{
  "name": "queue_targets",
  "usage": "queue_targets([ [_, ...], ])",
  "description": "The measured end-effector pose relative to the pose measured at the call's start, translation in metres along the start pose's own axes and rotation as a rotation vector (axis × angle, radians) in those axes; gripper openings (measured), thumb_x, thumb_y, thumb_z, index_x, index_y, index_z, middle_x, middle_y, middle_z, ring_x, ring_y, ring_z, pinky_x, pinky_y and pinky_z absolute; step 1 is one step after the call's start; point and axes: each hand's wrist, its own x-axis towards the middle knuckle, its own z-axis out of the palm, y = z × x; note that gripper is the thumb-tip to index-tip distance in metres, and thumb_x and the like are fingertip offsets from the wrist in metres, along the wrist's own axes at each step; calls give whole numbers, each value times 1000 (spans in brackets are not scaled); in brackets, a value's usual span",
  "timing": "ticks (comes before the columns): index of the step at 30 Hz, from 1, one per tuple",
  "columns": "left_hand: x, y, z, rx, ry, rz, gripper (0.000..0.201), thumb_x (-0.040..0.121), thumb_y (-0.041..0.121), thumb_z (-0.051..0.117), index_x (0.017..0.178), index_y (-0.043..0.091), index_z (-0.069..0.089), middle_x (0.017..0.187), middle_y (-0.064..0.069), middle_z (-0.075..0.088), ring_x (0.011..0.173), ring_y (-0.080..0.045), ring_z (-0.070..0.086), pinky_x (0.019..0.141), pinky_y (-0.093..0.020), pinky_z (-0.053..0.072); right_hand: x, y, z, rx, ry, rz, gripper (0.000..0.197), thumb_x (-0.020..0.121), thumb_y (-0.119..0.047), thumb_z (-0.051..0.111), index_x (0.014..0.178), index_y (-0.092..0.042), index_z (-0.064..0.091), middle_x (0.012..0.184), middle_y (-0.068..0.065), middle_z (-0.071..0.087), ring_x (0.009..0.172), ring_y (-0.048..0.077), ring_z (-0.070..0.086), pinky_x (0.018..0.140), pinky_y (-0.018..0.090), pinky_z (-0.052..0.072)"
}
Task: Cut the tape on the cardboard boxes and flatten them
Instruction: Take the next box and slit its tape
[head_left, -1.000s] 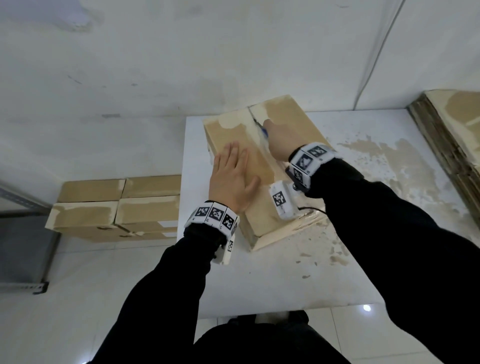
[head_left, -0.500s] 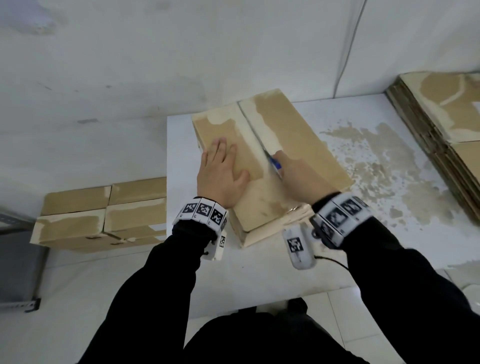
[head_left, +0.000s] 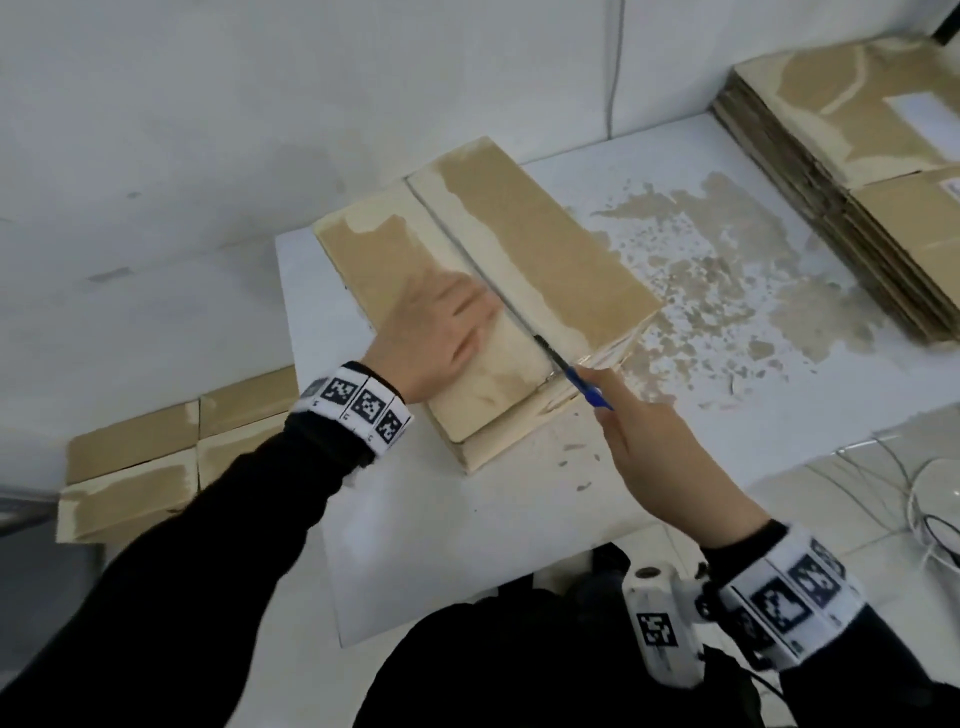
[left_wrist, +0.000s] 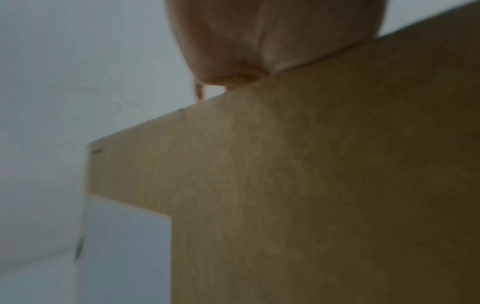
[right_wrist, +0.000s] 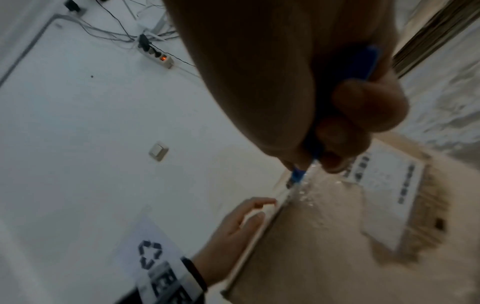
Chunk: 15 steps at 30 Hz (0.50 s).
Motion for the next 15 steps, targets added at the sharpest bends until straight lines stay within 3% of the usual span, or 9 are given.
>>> queue_targets([
  [2, 13, 0, -3, -37, -15, 157, 49, 93, 33, 26, 119, 7, 58, 119, -12, 57, 112, -29, 51, 98, -42, 36, -1, 2, 7, 94, 32, 17, 42, 100, -11, 34, 140, -25, 36, 57, 5, 45, 47, 20, 38, 49, 30, 29],
  [6, 32, -14, -3, -60, -56, 255, 43, 94, 38, 30, 114, 10, 57, 110, -6, 54, 104, -24, 48, 88, -36, 36, 1, 0, 7, 186, 75, 34, 39, 100, -9, 35, 137, -21, 42, 59, -1, 45, 48, 14, 40, 47, 21, 33],
  [11, 37, -12, 3, -191, 111, 247, 30, 92, 36, 38, 93, 11, 55, 93, -2, 53, 93, -21, 45, 98, -37, 31, 4, -6, -1, 121, 70, 54, 43, 100, -11, 37, 140, -23, 42, 56, -5, 44, 45, 9, 38, 44, 21, 31],
  [15, 35, -14, 3, -203, 189, 217, 29, 94, 35, 37, 92, 11, 54, 92, -1, 52, 92, -20, 46, 107, -35, 23, 20, -4, -10, 272, 37, 77, 42, 99, -12, 38, 137, -27, 48, 50, -7, 37, 38, 7, 33, 39, 15, 26],
])
